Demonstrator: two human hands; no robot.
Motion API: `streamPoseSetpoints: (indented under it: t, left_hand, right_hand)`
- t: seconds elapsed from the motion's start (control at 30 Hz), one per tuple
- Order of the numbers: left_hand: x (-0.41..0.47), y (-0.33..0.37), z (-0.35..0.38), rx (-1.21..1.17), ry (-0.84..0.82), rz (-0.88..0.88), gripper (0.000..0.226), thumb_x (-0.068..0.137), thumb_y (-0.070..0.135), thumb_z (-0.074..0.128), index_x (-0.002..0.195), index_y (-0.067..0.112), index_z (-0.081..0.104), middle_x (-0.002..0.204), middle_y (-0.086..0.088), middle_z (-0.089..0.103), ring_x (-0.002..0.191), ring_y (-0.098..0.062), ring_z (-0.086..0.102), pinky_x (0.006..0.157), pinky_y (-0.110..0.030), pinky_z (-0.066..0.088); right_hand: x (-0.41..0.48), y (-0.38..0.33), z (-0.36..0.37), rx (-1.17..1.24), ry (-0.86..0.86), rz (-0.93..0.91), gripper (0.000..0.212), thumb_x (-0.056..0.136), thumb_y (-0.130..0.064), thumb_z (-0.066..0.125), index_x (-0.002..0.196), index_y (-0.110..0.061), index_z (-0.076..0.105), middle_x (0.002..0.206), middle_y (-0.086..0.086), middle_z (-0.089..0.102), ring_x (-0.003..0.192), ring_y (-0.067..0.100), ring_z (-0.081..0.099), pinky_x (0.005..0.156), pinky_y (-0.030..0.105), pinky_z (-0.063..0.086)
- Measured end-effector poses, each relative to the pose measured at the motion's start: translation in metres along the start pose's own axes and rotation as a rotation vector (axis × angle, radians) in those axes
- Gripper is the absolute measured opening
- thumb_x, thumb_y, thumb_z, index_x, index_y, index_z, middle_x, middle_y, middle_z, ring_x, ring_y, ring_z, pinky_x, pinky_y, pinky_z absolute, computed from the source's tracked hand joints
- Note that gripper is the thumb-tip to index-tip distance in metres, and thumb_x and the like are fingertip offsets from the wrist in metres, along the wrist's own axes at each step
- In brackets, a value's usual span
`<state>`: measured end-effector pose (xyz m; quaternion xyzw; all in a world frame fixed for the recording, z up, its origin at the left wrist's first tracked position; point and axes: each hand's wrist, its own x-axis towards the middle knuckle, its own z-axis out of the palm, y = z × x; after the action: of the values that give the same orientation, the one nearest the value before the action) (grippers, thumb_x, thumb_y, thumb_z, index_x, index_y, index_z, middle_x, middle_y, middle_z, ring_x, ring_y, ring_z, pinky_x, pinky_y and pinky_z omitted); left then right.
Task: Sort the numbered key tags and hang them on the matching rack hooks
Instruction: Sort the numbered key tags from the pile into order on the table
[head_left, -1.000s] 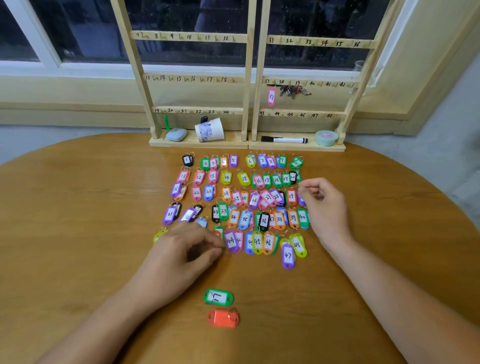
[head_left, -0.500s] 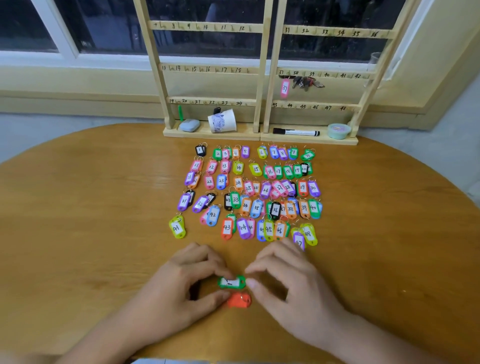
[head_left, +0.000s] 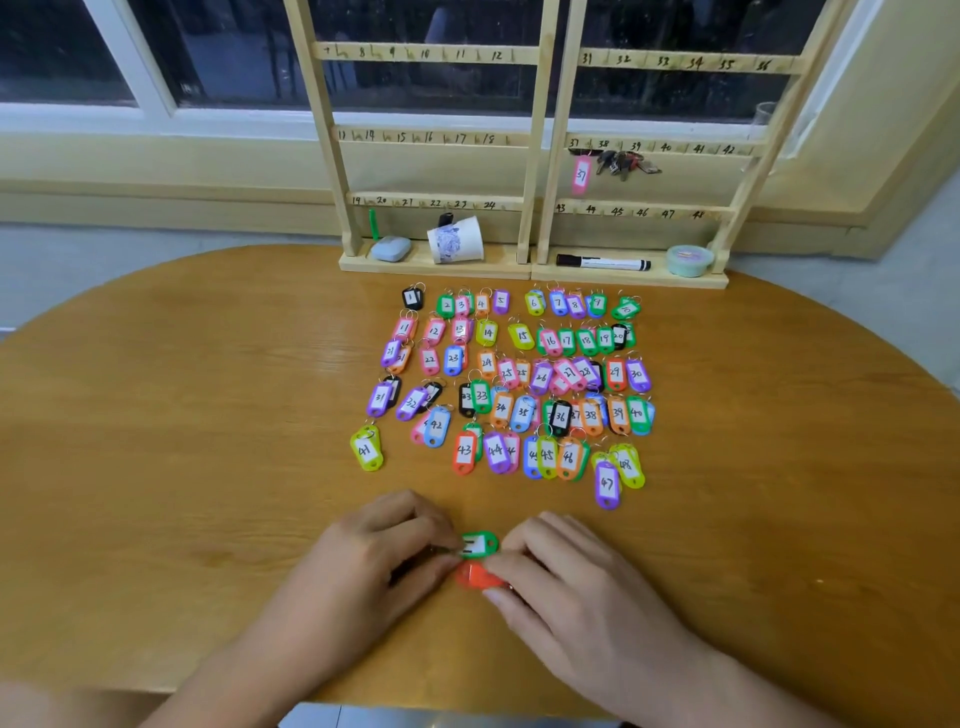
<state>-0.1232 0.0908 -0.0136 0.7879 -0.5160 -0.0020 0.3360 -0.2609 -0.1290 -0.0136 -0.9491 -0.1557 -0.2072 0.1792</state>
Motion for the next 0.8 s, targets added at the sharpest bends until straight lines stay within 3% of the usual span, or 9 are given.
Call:
streamPoseSetpoints:
  t: [0.17, 0.23, 0.3, 0.37, 0.47, 0.57, 0.7, 0.8]
  left_hand:
    - [-0.002, 0.001, 0.000, 0.145, 0.026, 0.057, 0.013, 0.107, 0.033, 0.066, 0.111, 0.025, 0.076, 0.113, 0.015, 0.067, 0.102, -0.007, 0.068, 0.086, -0.031, 0.057]
    - [-0.001, 0.001, -0.001, 0.194, 0.025, 0.080, 0.014, 0.107, 0.032, 0.065, 0.114, 0.026, 0.076, 0.115, 0.014, 0.067, 0.101, -0.010, 0.069, 0.086, -0.031, 0.056]
    - [0.001, 0.000, -0.002, 0.213, 0.014, 0.090, 0.014, 0.106, 0.030, 0.066, 0.116, 0.027, 0.076, 0.116, 0.014, 0.068, 0.101, -0.011, 0.068, 0.085, -0.031, 0.056]
    - [0.003, -0.001, -0.003, 0.199, 0.017, 0.087, 0.013, 0.104, 0.028, 0.067, 0.114, 0.029, 0.075, 0.117, 0.015, 0.067, 0.102, -0.011, 0.068, 0.086, -0.032, 0.056]
    - [0.006, 0.000, -0.006, 0.082, 0.046, 0.014, 0.016, 0.101, 0.025, 0.071, 0.111, 0.035, 0.077, 0.120, 0.018, 0.063, 0.108, -0.005, 0.065, 0.091, -0.028, 0.053]
    - [0.012, 0.003, -0.012, -0.019, 0.105, -0.100, 0.024, 0.096, 0.024, 0.078, 0.109, 0.043, 0.077, 0.102, 0.016, 0.058, 0.089, -0.007, 0.064, 0.078, -0.020, 0.050]
    - [0.027, 0.004, -0.017, -0.113, 0.175, -0.174, 0.012, 0.097, 0.029, 0.073, 0.104, 0.038, 0.078, 0.077, 0.011, 0.062, 0.067, -0.013, 0.058, 0.064, -0.017, 0.041]
    - [0.043, 0.004, -0.019, -0.194, 0.183, -0.213, 0.010, 0.097, 0.023, 0.078, 0.101, 0.033, 0.078, 0.076, 0.013, 0.071, 0.062, -0.012, 0.058, 0.060, -0.019, 0.044]
  right_hand:
    - [0.000, 0.007, -0.004, 0.045, 0.033, 0.066, 0.011, 0.106, -0.013, 0.062, 0.112, -0.012, 0.072, 0.098, -0.002, 0.060, 0.088, 0.019, 0.056, 0.080, 0.037, 0.051]
    - [0.001, 0.009, -0.008, 0.199, 0.022, 0.192, 0.013, 0.104, -0.012, 0.066, 0.114, -0.018, 0.072, 0.100, -0.011, 0.061, 0.092, 0.009, 0.058, 0.082, 0.026, 0.050]
    - [0.002, 0.011, -0.010, 0.378, 0.032, 0.353, 0.021, 0.098, -0.010, 0.073, 0.111, -0.026, 0.076, 0.097, -0.016, 0.063, 0.089, 0.009, 0.062, 0.079, 0.018, 0.047]
    - [0.007, 0.014, -0.014, 0.518, 0.032, 0.501, 0.024, 0.095, -0.011, 0.079, 0.105, -0.033, 0.079, 0.092, -0.012, 0.067, 0.085, 0.014, 0.063, 0.075, 0.020, 0.048]
    - [0.015, 0.020, -0.023, 0.675, 0.017, 0.615, 0.018, 0.096, -0.016, 0.080, 0.097, -0.035, 0.080, 0.088, -0.011, 0.070, 0.082, 0.009, 0.060, 0.077, 0.021, 0.048]
    - [0.023, 0.026, -0.031, 0.743, 0.049, 0.620, 0.016, 0.097, -0.016, 0.078, 0.100, -0.031, 0.081, 0.093, -0.007, 0.073, 0.086, 0.012, 0.063, 0.081, 0.024, 0.050]
    - [0.034, 0.036, -0.035, 0.804, 0.103, 0.606, 0.019, 0.099, -0.013, 0.075, 0.104, -0.030, 0.081, 0.100, -0.004, 0.076, 0.095, 0.017, 0.070, 0.087, 0.032, 0.056]
    - [0.045, 0.044, -0.040, 0.890, 0.132, 0.619, 0.022, 0.100, -0.006, 0.070, 0.106, -0.024, 0.081, 0.088, 0.000, 0.076, 0.082, 0.015, 0.072, 0.077, 0.027, 0.058]
